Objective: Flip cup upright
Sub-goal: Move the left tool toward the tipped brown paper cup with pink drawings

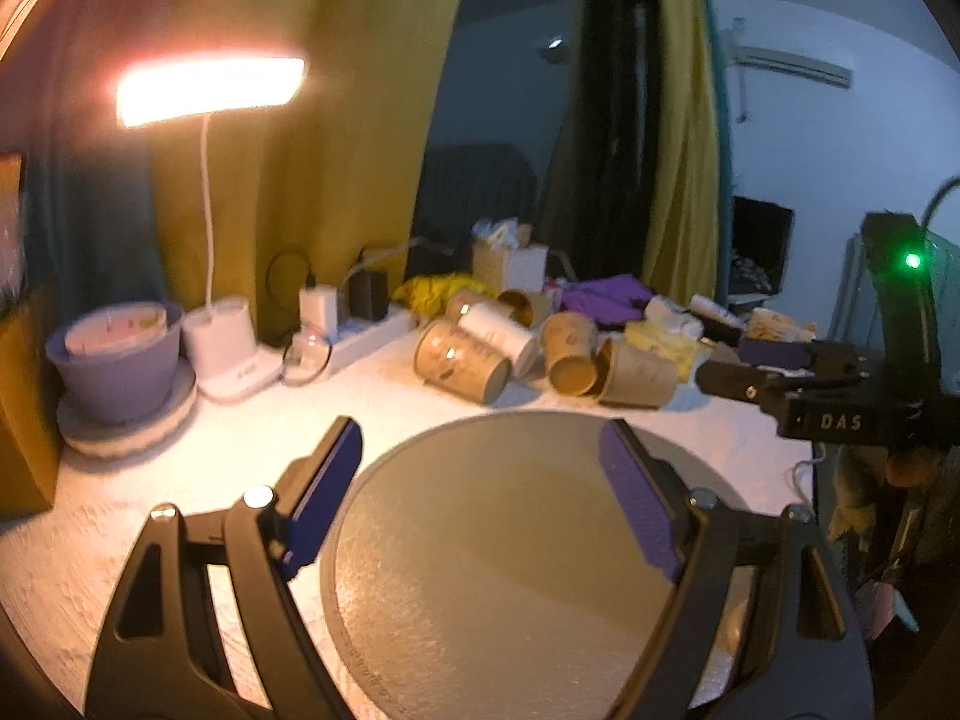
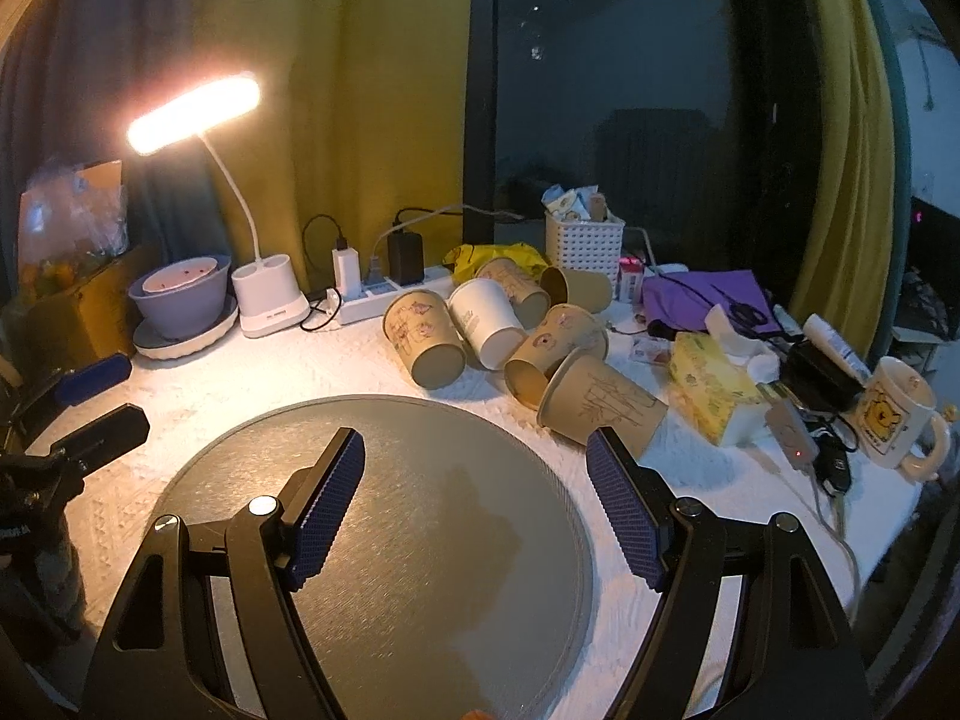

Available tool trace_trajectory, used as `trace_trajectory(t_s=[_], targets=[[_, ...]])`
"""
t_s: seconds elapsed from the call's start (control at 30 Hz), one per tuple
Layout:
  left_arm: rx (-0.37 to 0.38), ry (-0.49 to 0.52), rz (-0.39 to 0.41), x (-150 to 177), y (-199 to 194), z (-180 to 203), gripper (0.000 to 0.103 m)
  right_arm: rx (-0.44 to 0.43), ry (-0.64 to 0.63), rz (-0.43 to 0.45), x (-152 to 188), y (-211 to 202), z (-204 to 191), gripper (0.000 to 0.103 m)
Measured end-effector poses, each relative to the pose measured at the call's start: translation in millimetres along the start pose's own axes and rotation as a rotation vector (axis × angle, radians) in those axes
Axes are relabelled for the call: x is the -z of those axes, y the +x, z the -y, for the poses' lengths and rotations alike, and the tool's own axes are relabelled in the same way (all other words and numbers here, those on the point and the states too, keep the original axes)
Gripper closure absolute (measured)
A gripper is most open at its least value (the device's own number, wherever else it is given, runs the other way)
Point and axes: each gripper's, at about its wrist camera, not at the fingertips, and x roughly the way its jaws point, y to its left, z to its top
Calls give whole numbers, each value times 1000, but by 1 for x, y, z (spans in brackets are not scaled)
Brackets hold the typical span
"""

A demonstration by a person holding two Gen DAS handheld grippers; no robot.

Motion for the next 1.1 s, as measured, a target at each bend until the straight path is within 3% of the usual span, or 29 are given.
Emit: trace_trajectory(t_s=[0.07, 0.47, 0.67, 1.1], targets=[[-6, -41, -49, -1, 10, -7, 21, -4, -4, -9, -3, 10, 5, 24], [-51, -40, -224, -37, 83, 6, 21, -92, 28, -30, -37, 77, 41, 24], [-17, -191, -325, -48, 132, -5, 21, -118, 23, -68, -55, 110, 58, 24], [-38, -334, -397, -71, 224, -8, 21, -135, 35, -131, -84, 165, 92, 24]])
